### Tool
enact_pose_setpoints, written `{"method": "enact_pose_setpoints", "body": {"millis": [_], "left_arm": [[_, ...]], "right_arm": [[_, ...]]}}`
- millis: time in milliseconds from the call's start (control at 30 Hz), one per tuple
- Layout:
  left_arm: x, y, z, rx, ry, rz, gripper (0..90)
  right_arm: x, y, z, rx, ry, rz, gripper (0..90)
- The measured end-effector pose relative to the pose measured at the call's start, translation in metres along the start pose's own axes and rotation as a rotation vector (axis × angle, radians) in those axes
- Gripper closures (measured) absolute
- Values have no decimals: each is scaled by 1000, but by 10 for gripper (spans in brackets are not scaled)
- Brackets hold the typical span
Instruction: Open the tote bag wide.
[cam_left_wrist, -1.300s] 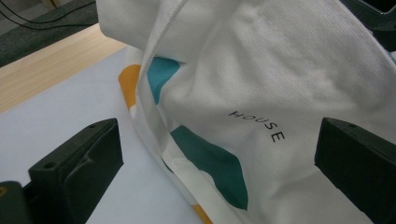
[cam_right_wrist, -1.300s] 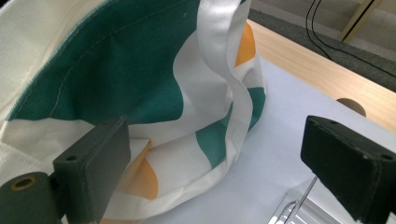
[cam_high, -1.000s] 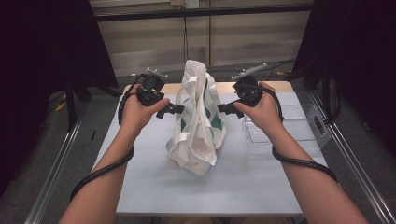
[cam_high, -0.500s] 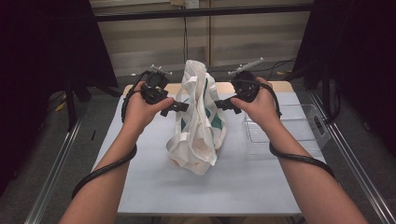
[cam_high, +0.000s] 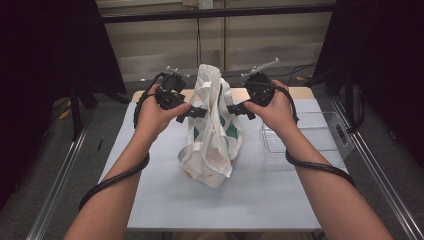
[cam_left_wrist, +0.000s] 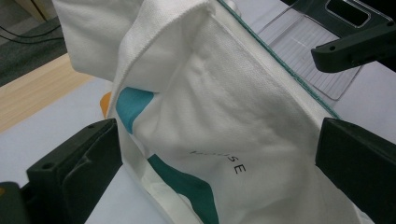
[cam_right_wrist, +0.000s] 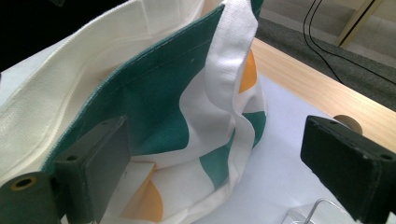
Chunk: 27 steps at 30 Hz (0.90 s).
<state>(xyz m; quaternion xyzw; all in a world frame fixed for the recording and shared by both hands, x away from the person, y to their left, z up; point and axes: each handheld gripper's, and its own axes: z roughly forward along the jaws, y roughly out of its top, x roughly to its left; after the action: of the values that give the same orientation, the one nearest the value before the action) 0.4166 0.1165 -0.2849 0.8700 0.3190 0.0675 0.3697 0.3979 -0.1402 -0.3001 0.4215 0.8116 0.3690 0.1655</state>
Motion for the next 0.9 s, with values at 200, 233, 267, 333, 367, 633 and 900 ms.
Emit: {"method": "enact_pose_setpoints", "body": {"millis": [200,233,267,333,367,633,900], "left_arm": [[-3,4,3,2,-6,-4,2],[-4,4,4,4,-4,-7,2],[-4,4,5,9,-6,-6,2],[-5,4,6,-1,-6,-22,2],[-3,3,7,18,-12,-17,2],[-5,5,6,7,-22,-36,6],[-12,12,4,-7,-34,-33,1]], "right_arm": [[2,5,0,-8,0,2,84],[3,6,0,-8,4,3,84],[4,7,0,-11,7,3,84],[5,8,1,-11,4,3,84],[6,9,1,-17,10,1,84],[10,13,3,-14,6,-11,84],[11,17,1,-19,4,-7,84]]}}
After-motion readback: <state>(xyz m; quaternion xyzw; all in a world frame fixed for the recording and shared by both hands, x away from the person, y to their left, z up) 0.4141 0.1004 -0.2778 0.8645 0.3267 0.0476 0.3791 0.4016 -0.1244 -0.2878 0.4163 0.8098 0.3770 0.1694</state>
